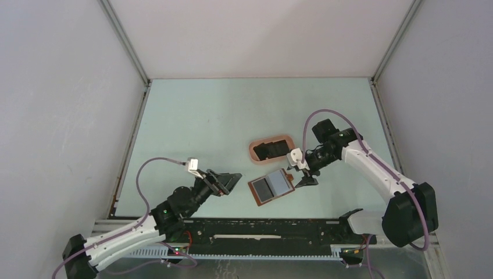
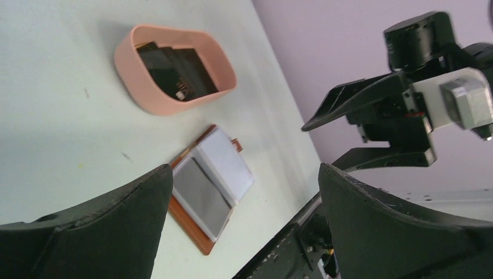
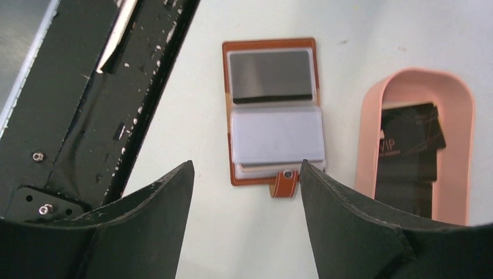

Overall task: Put the credit cards into the card holder
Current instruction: Close the card holder at the center of the board.

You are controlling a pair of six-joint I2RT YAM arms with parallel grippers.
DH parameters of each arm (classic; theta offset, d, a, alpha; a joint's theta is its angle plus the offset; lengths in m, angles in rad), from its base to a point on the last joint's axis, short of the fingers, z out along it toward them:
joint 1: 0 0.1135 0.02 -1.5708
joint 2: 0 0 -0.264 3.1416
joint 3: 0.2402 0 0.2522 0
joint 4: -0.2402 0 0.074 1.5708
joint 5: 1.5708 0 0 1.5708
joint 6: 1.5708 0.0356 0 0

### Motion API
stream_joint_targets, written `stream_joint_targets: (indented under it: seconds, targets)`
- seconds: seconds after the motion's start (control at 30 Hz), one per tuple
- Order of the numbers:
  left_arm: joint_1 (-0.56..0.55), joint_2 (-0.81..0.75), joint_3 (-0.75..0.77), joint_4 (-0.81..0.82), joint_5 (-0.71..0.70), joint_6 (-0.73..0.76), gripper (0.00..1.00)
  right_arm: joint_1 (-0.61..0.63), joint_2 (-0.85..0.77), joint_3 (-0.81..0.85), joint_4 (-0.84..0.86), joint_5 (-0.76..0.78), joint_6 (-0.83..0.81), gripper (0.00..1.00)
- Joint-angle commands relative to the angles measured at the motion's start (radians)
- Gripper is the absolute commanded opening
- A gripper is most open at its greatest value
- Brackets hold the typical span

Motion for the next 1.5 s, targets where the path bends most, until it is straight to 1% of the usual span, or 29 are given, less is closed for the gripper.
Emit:
stream_joint_targets:
  seconds: [0.0,0.1,0.33,0.57,0.73,0.97,1.47]
  targets:
    - [-0.003,0.113,-0.065,0.059,-0.005,-0.029,1.00,-0.060,0.040,0.025,-0.043,0.028,-0.097,0.75]
    - [-0.003,0.189,-0.055,0.091,0.010,-0.037,1.00,-0.086,0.079,0.031,-0.045,0.055,-0.117,0.72]
    - [-0.003,0.313,-0.025,0.110,0.029,-0.051,0.98,-0.089,0.164,0.046,-0.028,0.097,-0.100,0.65]
    - [-0.003,0.365,-0.026,0.128,0.031,-0.057,0.97,-0.072,0.214,0.046,0.014,0.147,-0.052,0.56]
    - [-0.004,0.381,-0.026,0.131,0.029,-0.062,0.95,-0.044,0.234,0.046,0.041,0.179,-0.020,0.52]
    - [-0.003,0.396,-0.032,0.142,0.028,-0.065,0.95,-0.019,0.245,0.046,0.054,0.196,0.003,0.50]
    - [-0.003,0.431,-0.035,0.161,0.031,-0.065,0.94,-0.013,0.269,0.046,0.082,0.225,0.039,0.47]
